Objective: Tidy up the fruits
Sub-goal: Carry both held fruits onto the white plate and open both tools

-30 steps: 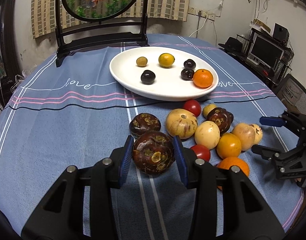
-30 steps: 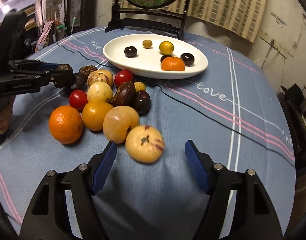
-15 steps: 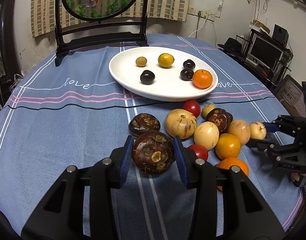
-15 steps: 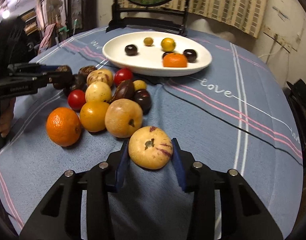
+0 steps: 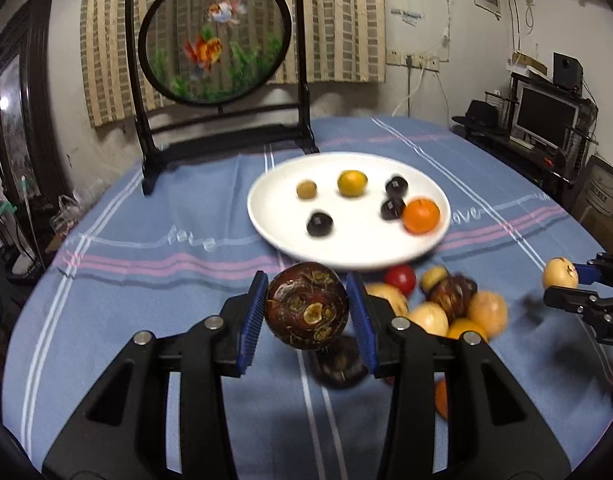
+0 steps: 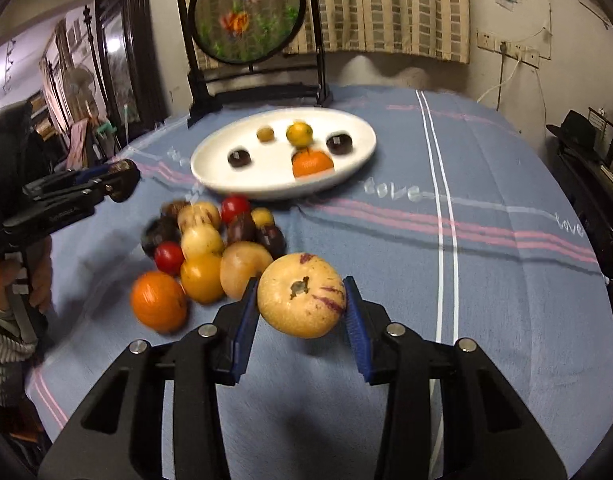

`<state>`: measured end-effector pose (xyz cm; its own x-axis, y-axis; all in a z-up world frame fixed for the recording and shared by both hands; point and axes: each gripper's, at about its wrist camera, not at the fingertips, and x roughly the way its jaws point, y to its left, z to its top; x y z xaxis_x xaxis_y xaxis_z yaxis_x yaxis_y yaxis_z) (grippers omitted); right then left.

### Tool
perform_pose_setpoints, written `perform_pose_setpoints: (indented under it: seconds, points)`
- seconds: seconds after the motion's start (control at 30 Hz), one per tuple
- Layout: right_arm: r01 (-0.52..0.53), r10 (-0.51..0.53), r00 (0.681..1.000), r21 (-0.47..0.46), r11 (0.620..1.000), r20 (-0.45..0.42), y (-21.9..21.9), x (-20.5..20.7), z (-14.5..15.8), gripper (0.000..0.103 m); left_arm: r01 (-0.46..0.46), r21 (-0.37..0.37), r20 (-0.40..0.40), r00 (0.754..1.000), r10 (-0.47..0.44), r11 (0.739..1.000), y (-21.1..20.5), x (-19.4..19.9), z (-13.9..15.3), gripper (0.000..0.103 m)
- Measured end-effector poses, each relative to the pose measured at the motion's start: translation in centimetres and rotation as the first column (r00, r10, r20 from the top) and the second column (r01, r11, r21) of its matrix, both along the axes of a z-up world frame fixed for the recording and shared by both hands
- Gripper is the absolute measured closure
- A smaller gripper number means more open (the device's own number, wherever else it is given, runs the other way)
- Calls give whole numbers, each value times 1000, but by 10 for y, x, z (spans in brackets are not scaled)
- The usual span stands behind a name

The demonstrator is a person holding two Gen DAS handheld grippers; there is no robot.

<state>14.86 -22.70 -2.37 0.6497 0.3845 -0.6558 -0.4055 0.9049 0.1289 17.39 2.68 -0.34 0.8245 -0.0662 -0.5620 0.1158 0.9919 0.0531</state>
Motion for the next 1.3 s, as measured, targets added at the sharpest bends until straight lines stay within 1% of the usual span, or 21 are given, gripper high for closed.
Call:
perform_pose_setpoints:
  seconds: [0.13, 0.27, 0.37, 0.5, 0.6, 0.7, 0.77, 0.87, 1.0, 1.2, 1.23, 1.3]
  points:
    - [-12, 11, 999, 30, 999, 46, 11, 14, 24, 61, -29, 13, 23, 999, 29, 999, 3, 20, 16, 62]
    - [-28, 24, 997, 60, 998, 78, 25, 36, 45, 61, -48, 24, 23, 999, 47, 999, 5, 45, 23, 62]
    - [-35, 28, 996, 80, 996, 85, 36, 57, 56, 61, -59, 21, 20, 998, 58, 998, 7, 63, 26, 62]
    - [-32, 24, 997, 108, 994, 68, 48, 91, 62, 61, -70, -7, 6, 998, 70, 998, 8, 86, 25, 62]
    - [-26, 20, 999, 135, 991, 48, 57, 116, 59, 61, -74, -16, -10, 997, 74, 997, 4, 100, 19, 62]
    - [-36, 33, 999, 156, 987, 20, 69, 137, 50, 61, -73, -1, -29, 997, 73, 997, -2, 113, 9, 62]
    - [-49, 48, 999, 151, 987, 7, 77, 144, 44, 61, -68, 14, -39, 997, 69, 998, -6, 122, 3, 62]
    - [-71, 74, 997, 120, 990, -22, 87, 151, 32, 61, -59, 23, -54, 997, 60, 998, -10, 135, -4, 62]
    - [-74, 79, 995, 78, 994, -57, 94, 160, 16, 61, -52, 31, -73, 996, 54, 998, -14, 148, -15, 62]
    - [-99, 99, 993, 7, 995, -70, 109, 167, 2, 61, -41, 32, -108, 993, 44, 999, -15, 163, -28, 62]
    - [-101, 101, 992, 6, 995, -74, 109, 169, 1, 60, -38, 28, -115, 992, 41, 999, -14, 166, -29, 62]
    - [-96, 97, 992, 8, 995, -78, 109, 171, -1, 44, -39, 25, -120, 992, 41, 999, -13, 168, -31, 61]
